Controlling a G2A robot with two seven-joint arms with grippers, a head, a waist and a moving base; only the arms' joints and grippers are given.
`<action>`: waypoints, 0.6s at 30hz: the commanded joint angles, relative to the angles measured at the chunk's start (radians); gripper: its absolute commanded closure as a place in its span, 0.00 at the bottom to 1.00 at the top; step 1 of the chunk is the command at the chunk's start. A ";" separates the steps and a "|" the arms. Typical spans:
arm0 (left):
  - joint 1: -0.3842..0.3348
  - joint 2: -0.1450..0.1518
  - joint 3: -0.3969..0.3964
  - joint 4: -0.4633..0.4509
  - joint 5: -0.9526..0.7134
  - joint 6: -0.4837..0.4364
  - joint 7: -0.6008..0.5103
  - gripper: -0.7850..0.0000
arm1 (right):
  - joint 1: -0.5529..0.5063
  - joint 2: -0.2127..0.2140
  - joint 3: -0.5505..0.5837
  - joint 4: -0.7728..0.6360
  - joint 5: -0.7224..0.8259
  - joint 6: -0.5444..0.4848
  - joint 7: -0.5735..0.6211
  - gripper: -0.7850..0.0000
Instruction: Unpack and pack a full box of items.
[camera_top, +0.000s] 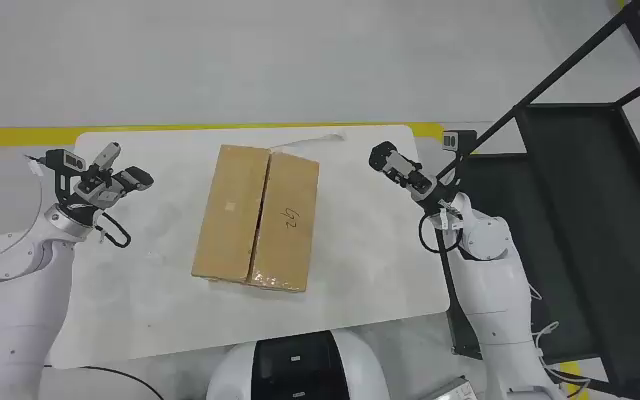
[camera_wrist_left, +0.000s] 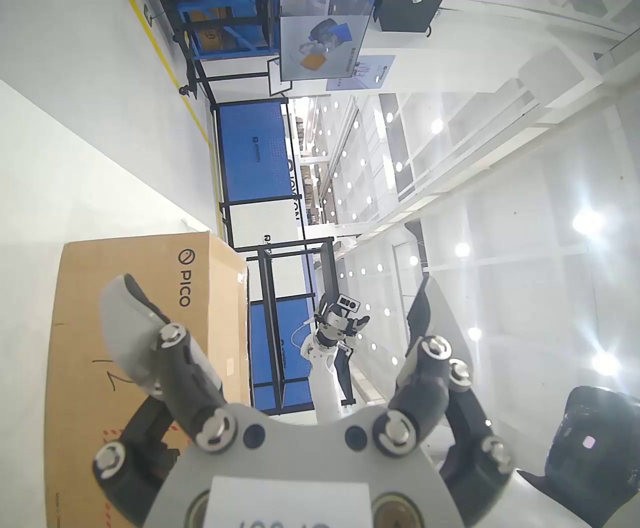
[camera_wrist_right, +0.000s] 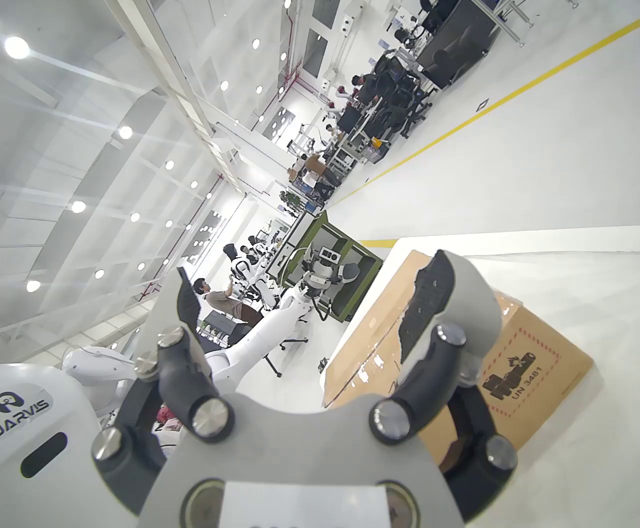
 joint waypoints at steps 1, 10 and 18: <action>0.000 0.000 0.000 0.000 0.000 0.000 0.000 0.00 | 0.000 0.000 0.000 0.000 0.000 0.000 0.000 0.00; 0.067 0.008 -0.023 -0.061 -0.009 -0.010 -0.118 0.00 | 0.000 0.000 0.000 0.000 0.000 0.000 0.000 0.00; 0.156 0.026 -0.085 -0.044 -0.077 -0.065 -0.380 0.00 | 0.000 0.000 0.000 0.000 0.000 0.000 0.000 0.00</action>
